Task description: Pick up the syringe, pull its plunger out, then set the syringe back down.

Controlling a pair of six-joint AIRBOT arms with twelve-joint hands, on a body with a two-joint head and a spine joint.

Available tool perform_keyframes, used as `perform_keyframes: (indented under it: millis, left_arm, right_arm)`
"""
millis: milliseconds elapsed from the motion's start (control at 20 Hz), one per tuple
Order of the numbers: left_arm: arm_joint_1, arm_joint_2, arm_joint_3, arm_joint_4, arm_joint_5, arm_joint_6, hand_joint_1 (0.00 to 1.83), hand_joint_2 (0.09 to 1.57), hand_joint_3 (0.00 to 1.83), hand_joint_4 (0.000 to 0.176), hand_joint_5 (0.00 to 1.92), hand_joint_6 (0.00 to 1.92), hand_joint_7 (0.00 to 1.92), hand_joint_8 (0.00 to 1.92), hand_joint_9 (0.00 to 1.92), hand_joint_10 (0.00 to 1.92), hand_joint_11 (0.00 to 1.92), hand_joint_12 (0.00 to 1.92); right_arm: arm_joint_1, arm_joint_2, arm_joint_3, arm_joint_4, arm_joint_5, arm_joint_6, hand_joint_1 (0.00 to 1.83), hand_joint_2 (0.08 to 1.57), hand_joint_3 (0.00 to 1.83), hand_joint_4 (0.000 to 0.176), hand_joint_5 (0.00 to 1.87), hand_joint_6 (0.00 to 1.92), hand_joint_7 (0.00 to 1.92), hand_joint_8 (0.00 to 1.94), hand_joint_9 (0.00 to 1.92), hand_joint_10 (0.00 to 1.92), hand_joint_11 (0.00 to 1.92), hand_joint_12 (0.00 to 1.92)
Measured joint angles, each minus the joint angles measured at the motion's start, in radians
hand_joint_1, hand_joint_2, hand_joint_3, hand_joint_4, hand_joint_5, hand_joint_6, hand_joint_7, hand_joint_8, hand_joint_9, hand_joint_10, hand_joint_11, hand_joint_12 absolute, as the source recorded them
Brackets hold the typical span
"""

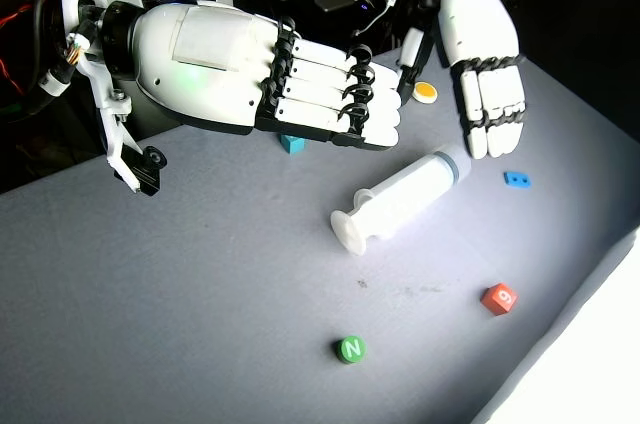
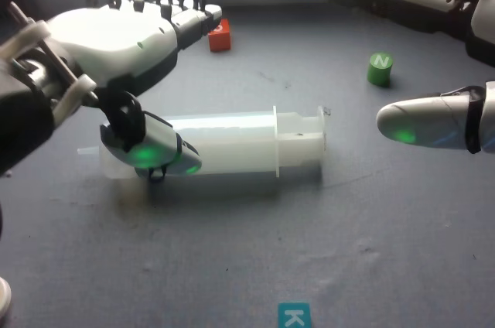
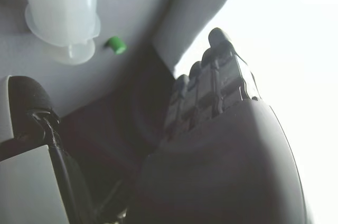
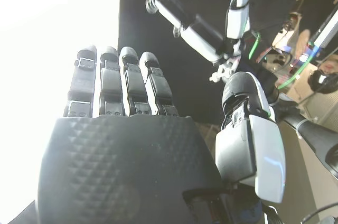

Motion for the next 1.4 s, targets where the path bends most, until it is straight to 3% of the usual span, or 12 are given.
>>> perform_keyframes:
  millis: [150, 350, 400, 450, 600, 850, 1200, 1400]
  left_arm:
    - [0.059, -0.04, 0.034, 0.041, -0.025, -0.05, 1.08, 0.85, 0.0, 0.0, 0.0, 0.0, 0.0, 0.0, 0.0, 0.0, 0.0, 0.29]
    - [0.099, -0.114, 0.091, 0.047, -0.037, -0.058, 1.0, 0.85, 0.0, 0.0, 0.0, 0.0, 0.0, 0.0, 0.04, 0.01, 0.0, 0.5]
    - [0.107, -0.134, 0.106, 0.052, -0.037, -0.058, 1.03, 0.86, 0.0, 0.0, 0.0, 0.0, 0.0, 0.0, 0.01, 0.01, 0.0, 0.41]
    - [0.115, -0.152, 0.119, 0.055, -0.037, -0.06, 1.04, 0.88, 0.01, 0.0, 0.0, 0.0, 0.0, 0.0, 0.0, 0.0, 0.0, 0.31]
    - [0.142, -0.211, 0.166, 0.093, -0.04, -0.09, 1.04, 0.87, 0.0, 0.0, 0.01, 0.0, 0.01, 0.0, 0.05, 0.01, 0.0, 0.45]
    - [0.175, -0.267, 0.23, 0.093, -0.056, -0.104, 1.04, 0.88, 0.0, 0.0, 0.0, 0.0, 0.0, 0.0, 0.01, 0.0, 0.0, 0.39]
    - [0.212, -0.335, 0.299, 0.087, -0.073, -0.106, 1.03, 0.9, 0.01, 0.0, 0.0, 0.0, 0.01, 0.0, 0.06, 0.01, 0.0, 0.53]
    - [0.228, -0.371, 0.329, 0.093, -0.077, -0.107, 1.04, 0.91, 0.0, 0.0, 0.01, 0.0, 0.01, 0.0, 0.06, 0.0, 0.0, 0.51]
  right_arm:
    - [-0.012, 0.002, 0.0, 0.01, 0.017, 0.0, 0.0, 1.2, 0.02, 0.0, 0.05, 0.01, 0.05, 0.01, 0.03, 0.01, 0.0, 0.0]
    - [-0.012, 0.003, -0.002, 0.151, 0.027, 0.0, 0.0, 1.21, 0.02, 0.0, 0.05, 0.02, 0.06, 0.02, 0.03, 0.01, 0.0, 0.0]
    - [-0.012, 0.004, -0.002, 0.159, 0.023, 0.0, 0.0, 1.21, 0.01, 0.0, 0.06, 0.02, 0.07, 0.02, 0.04, 0.02, 0.0, 0.0]
    - [-0.012, 0.006, 0.0, 0.163, 0.021, 0.0, 0.0, 1.21, 0.01, 0.0, 0.07, 0.02, 0.08, 0.02, 0.05, 0.02, 0.01, 0.0]
    - [-0.012, 0.007, 0.0, 0.154, 0.013, 0.001, 0.0, 1.22, 0.01, 0.0, 0.08, 0.02, 0.09, 0.02, 0.07, 0.02, 0.02, 0.01]
    - [-0.012, 0.006, -0.002, 0.15, 0.011, 0.0, 0.0, 1.23, 0.01, 0.0, 0.07, 0.01, 0.09, 0.01, 0.06, 0.01, 0.01, 0.01]
    - [-0.012, 0.006, -0.002, 0.151, 0.01, -0.005, 0.0, 1.22, 0.01, 0.0, 0.1, 0.02, 0.11, 0.01, 0.08, 0.02, 0.01, 0.02]
    - [-0.012, 0.006, -0.002, 0.151, 0.01, -0.009, 0.0, 1.23, 0.01, 0.0, 0.08, 0.01, 0.1, 0.01, 0.06, 0.01, 0.0, 0.0]
